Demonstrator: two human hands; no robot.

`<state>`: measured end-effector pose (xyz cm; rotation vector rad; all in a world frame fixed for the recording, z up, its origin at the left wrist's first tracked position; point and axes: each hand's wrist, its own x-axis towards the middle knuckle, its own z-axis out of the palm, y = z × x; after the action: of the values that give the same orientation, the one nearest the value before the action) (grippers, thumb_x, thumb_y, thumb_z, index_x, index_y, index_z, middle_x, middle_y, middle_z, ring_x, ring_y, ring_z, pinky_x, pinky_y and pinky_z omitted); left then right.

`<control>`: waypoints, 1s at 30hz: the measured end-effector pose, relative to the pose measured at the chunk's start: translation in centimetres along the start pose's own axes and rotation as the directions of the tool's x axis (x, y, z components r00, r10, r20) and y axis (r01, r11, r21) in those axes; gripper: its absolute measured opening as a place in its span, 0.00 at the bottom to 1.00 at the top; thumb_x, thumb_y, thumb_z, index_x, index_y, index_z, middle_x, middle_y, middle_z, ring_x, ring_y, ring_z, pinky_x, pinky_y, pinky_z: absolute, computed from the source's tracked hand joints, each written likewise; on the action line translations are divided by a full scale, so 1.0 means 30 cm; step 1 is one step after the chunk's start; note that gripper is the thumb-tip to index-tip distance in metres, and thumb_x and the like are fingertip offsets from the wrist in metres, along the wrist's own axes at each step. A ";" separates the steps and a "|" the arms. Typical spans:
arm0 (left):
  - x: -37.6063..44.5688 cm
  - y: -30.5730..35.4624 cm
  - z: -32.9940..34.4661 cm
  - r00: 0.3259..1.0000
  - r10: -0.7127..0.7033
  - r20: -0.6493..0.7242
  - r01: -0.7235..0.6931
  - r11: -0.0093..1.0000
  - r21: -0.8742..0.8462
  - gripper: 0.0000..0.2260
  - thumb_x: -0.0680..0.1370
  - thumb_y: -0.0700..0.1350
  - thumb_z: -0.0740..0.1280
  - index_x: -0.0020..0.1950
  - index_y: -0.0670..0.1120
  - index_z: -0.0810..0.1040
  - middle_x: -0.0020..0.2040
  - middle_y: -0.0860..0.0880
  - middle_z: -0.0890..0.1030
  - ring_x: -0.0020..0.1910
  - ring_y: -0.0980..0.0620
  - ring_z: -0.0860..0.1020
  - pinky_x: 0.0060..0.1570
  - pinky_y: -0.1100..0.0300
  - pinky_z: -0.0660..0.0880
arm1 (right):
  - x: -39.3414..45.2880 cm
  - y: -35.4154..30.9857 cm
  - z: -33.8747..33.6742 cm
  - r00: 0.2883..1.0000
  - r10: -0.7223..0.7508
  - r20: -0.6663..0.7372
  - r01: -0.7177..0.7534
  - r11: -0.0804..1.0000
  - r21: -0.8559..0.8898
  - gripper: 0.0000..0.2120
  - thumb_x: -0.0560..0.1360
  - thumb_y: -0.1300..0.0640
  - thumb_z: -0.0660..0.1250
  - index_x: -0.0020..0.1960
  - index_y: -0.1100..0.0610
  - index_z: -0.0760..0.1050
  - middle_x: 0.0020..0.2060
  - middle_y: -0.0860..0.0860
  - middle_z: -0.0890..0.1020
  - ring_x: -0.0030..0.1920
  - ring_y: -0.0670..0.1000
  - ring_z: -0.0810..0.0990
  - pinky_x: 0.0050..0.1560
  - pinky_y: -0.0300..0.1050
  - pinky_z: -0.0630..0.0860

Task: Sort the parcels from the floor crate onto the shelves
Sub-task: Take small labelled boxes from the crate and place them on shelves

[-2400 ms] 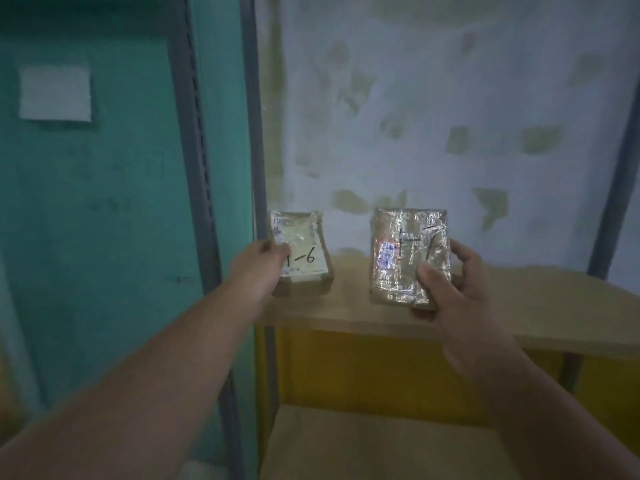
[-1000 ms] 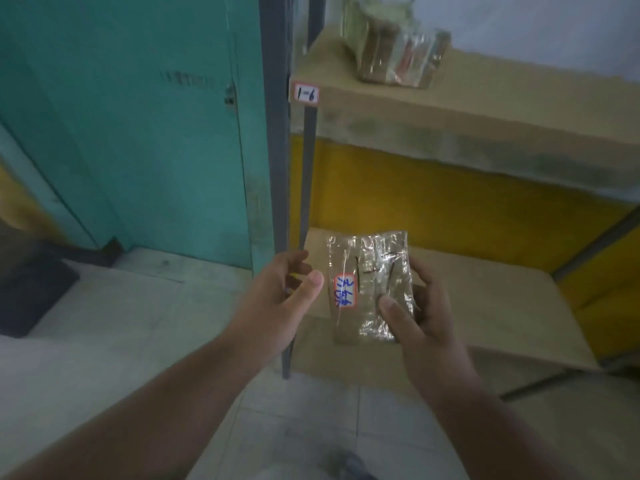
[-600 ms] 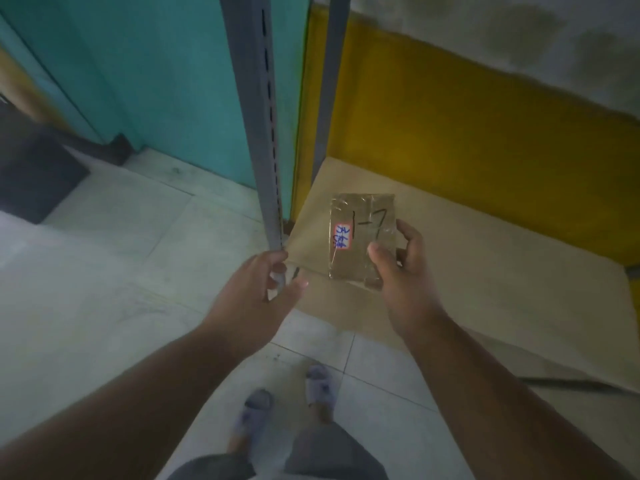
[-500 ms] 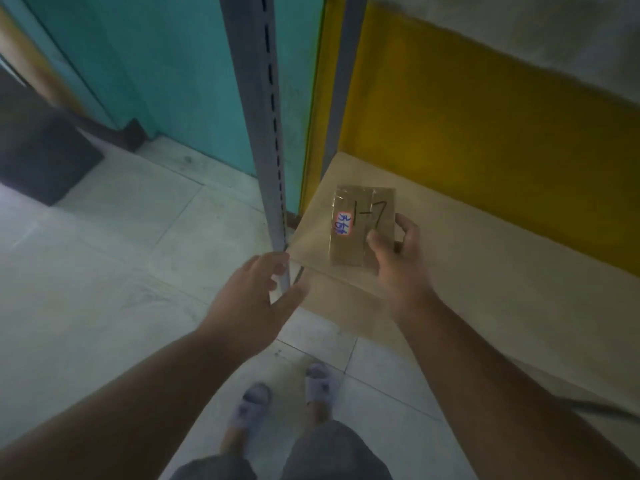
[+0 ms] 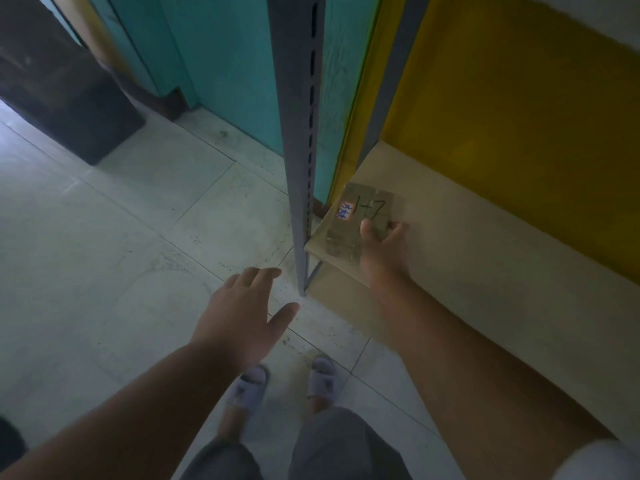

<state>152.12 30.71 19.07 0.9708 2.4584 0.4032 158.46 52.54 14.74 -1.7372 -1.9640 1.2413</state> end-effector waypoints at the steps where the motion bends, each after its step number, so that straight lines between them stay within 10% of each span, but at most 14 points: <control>1: 0.002 -0.001 0.002 1.000 0.006 0.000 -0.006 1.000 0.012 0.29 0.78 0.63 0.60 0.76 0.51 0.64 0.70 0.51 0.72 0.68 0.50 0.71 0.65 0.53 0.71 | 0.004 -0.002 -0.004 1.000 -0.016 -0.024 0.013 0.996 -0.089 0.24 0.78 0.42 0.65 0.65 0.58 0.67 0.59 0.57 0.79 0.54 0.57 0.78 0.44 0.43 0.71; 6: -0.004 -0.001 0.004 1.000 0.020 0.019 -0.021 0.997 0.074 0.30 0.79 0.63 0.60 0.76 0.50 0.64 0.70 0.50 0.72 0.68 0.48 0.71 0.65 0.51 0.72 | -0.035 -0.025 -0.081 0.973 -0.229 -0.035 0.199 0.903 -0.380 0.27 0.77 0.43 0.67 0.69 0.58 0.67 0.66 0.60 0.72 0.66 0.60 0.69 0.64 0.52 0.67; 15: -0.118 -0.160 -0.137 0.999 0.032 -0.017 -0.031 0.998 0.049 0.28 0.78 0.62 0.62 0.74 0.49 0.67 0.69 0.49 0.74 0.66 0.47 0.73 0.64 0.49 0.72 | -0.496 -0.133 -0.129 0.729 -0.679 0.086 0.661 0.665 -0.349 0.25 0.74 0.45 0.63 0.65 0.60 0.72 0.60 0.57 0.76 0.58 0.57 0.76 0.56 0.56 0.76; 30: -0.350 -1.155 -0.722 0.978 -0.185 -0.097 0.200 0.963 0.181 0.29 0.79 0.64 0.58 0.76 0.50 0.65 0.71 0.48 0.71 0.68 0.45 0.71 0.66 0.50 0.71 | -1.049 -0.923 0.625 0.428 -0.795 0.431 0.899 0.324 -0.295 0.26 0.77 0.43 0.65 0.69 0.56 0.69 0.64 0.55 0.75 0.62 0.55 0.74 0.62 0.54 0.73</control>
<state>128.11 -3.28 25.97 0.7905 2.6722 0.1461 134.97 18.04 33.89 -0.3334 -2.8753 0.5128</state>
